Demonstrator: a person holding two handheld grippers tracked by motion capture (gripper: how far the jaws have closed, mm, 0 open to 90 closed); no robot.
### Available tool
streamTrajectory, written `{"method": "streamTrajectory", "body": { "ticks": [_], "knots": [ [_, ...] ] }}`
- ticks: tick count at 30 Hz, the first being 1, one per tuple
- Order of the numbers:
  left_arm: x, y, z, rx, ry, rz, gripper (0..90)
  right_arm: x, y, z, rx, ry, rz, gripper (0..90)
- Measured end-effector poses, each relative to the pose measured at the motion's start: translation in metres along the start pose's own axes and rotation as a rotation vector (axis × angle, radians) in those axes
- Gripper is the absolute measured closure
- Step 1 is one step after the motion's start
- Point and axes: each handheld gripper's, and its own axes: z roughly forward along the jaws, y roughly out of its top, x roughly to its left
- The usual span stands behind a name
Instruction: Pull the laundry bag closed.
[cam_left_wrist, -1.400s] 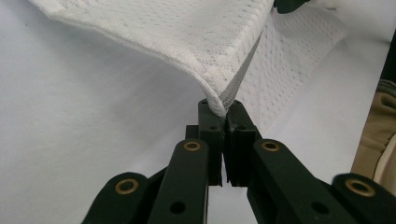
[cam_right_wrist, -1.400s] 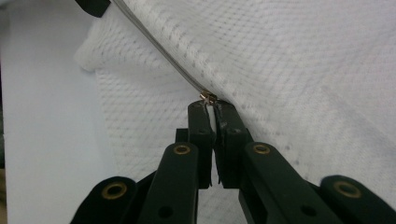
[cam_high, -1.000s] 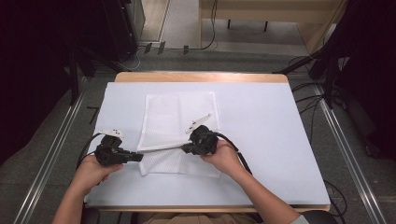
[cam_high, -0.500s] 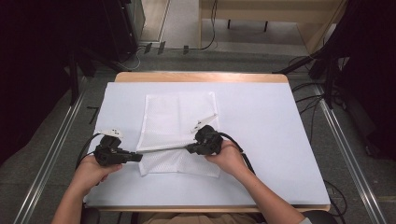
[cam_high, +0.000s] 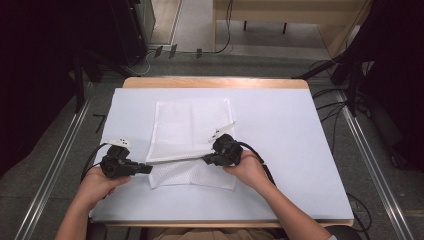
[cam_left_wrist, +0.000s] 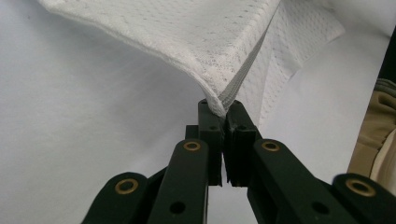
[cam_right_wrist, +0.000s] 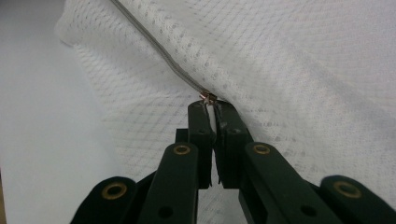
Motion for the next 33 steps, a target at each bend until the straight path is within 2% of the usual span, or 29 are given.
{"method": "streamTrajectory", "body": {
  "ticks": [20, 25, 33],
  "knots": [
    [0.001, -0.001, 0.000, 0.000, -0.002, -0.002, 87.7, -0.007, -0.010, -0.014, 0.019, -0.020, 0.019, 88.1],
    [0.001, -0.002, -0.001, -0.002, -0.004, -0.006, 87.7, -0.012, -0.015, -0.021, 0.000, -0.018, 0.029, 88.1],
    [0.001, -0.002, 0.000, 0.002, -0.004, -0.005, 87.7, -0.017, -0.023, -0.028, 0.001, -0.028, 0.039, 88.1]
  ]
}}
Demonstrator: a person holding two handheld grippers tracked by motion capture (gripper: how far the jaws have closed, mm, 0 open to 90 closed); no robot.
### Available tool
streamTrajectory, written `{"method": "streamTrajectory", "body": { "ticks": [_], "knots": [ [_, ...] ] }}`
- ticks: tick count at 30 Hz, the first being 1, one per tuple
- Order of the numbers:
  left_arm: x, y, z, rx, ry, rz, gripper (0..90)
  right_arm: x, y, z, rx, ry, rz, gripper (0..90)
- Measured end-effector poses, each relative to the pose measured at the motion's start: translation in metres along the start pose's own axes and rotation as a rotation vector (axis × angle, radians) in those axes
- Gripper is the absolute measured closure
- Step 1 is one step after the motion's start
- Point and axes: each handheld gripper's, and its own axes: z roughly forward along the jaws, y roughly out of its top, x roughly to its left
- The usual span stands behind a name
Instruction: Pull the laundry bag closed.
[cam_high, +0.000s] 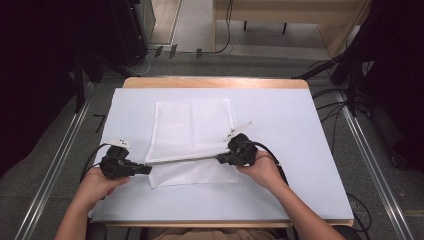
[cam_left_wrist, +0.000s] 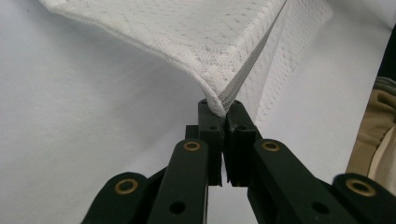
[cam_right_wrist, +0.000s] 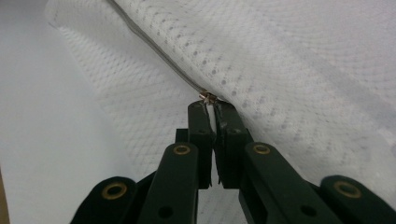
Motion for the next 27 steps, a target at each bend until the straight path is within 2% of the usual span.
{"method": "streamTrajectory", "body": {
  "ticks": [8, 11, 21, 27],
  "knots": [
    [0.000, -0.001, -0.001, -0.004, -0.003, -0.001, 87.7, -0.001, -0.002, -0.004, -0.002, -0.005, 0.008, 88.1],
    [0.000, -0.001, -0.002, -0.010, -0.005, 0.010, 87.7, -0.002, -0.004, -0.007, -0.008, -0.005, 0.013, 88.1],
    [0.001, -0.001, -0.002, -0.002, -0.008, 0.000, 87.8, -0.004, -0.007, -0.008, -0.006, -0.008, -0.001, 88.1],
    [0.003, -0.002, -0.003, -0.008, -0.011, -0.006, 87.8, -0.012, -0.017, -0.016, -0.003, -0.023, 0.033, 88.1]
  ]
}}
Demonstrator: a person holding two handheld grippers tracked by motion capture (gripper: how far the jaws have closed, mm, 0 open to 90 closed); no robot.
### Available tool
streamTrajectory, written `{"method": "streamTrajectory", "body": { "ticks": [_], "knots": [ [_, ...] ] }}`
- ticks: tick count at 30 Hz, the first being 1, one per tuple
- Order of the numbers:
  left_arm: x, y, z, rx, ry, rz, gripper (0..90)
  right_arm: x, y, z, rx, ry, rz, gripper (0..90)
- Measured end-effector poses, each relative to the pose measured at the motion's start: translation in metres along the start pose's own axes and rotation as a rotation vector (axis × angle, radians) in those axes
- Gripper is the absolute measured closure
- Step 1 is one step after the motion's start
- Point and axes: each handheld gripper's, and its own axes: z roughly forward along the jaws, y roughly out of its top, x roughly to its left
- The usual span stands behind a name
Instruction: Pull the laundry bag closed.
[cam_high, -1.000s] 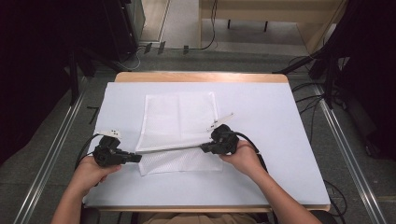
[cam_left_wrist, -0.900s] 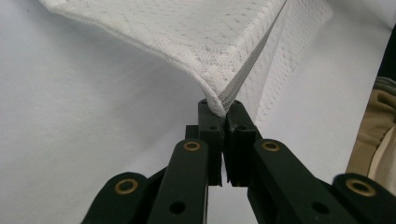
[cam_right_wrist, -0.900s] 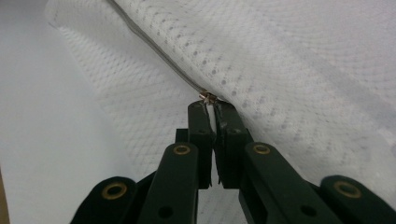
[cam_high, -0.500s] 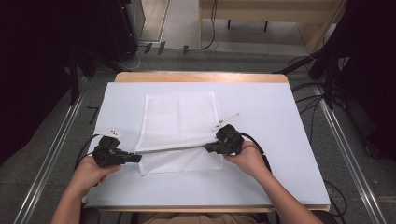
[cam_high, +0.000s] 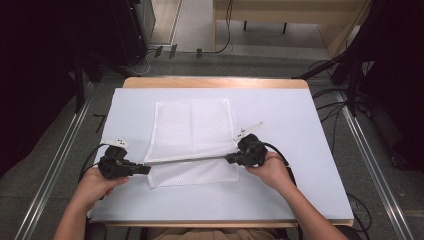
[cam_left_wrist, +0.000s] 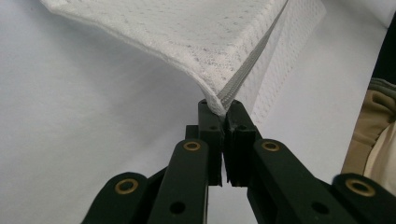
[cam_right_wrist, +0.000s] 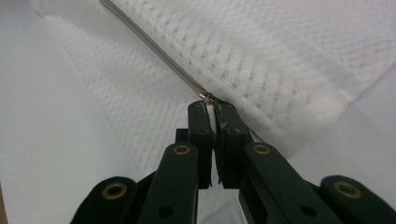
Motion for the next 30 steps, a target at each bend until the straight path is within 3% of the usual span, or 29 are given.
{"method": "streamTrajectory", "body": {
  "ticks": [18, 30],
  "knots": [
    [-0.002, 0.000, 0.002, 0.013, -0.002, 0.019, 86.8, -0.003, -0.012, -0.005, 0.021, 0.001, 0.006, 87.8],
    [-0.001, 0.001, 0.003, -0.025, 0.010, -0.012, 66.3, -0.002, -0.012, -0.003, -0.002, -0.008, -0.012, 81.7]
  ]
}}
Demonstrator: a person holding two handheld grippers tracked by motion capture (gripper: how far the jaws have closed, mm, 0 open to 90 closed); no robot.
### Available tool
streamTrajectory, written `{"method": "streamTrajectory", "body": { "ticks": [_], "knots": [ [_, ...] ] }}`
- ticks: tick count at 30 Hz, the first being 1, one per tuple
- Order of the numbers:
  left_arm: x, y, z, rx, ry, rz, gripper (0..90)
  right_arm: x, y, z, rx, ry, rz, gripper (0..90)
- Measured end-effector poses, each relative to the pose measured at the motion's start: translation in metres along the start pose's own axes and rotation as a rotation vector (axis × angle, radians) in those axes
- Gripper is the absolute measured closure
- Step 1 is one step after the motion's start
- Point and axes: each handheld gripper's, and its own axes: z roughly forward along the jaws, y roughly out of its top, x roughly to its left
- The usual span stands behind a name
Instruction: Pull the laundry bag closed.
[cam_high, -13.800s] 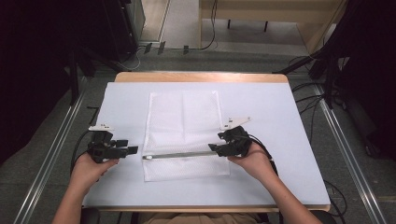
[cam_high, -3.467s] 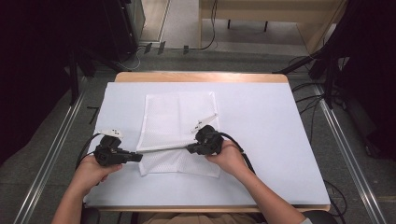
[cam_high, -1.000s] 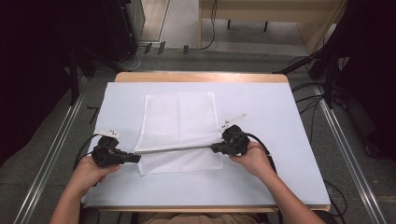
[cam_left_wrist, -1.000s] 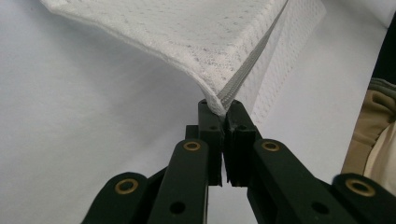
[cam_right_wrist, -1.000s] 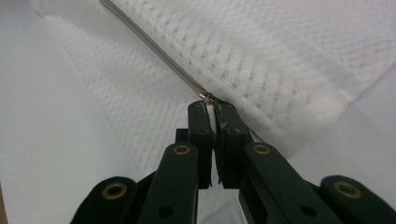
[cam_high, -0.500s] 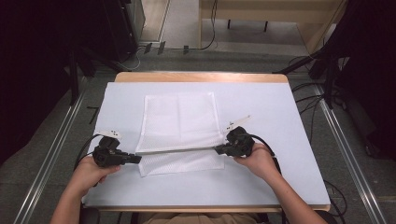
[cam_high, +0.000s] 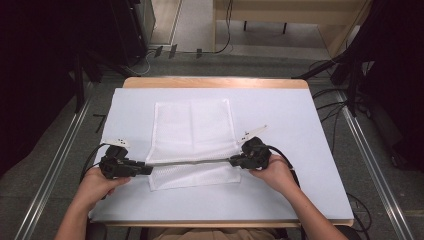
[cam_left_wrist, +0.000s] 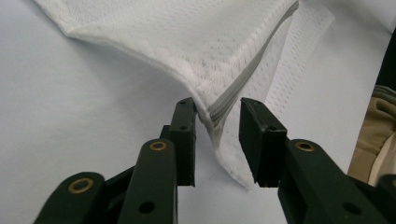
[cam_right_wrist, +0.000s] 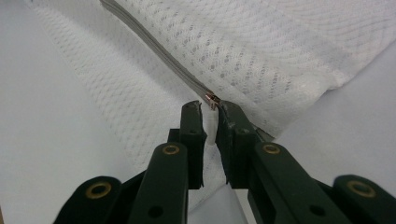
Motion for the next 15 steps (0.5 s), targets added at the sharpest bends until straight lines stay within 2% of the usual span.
{"method": "streamTrajectory", "body": {
  "ticks": [8, 11, 13, 15],
  "knots": [
    [0.0009, 0.0014, 0.0014, -0.012, 0.019, -0.001, 54.1, 0.0002, 0.0007, 0.0011, -0.008, -0.011, -0.009, 76.2],
    [0.0019, 0.0028, 0.0021, -0.023, 0.025, -0.024, 46.3, -0.0015, 0.0008, 0.0016, -0.018, -0.027, -0.014, 71.8],
    [0.0019, 0.0034, 0.0016, -0.043, 0.042, -0.011, 40.8, -0.0027, 0.0010, 0.0020, -0.027, -0.044, -0.014, 69.5],
    [0.0014, 0.0036, 0.0011, -0.062, 0.052, 0.002, 39.1, -0.0041, 0.0011, 0.0021, -0.034, -0.056, -0.013, 65.5]
  ]
}}
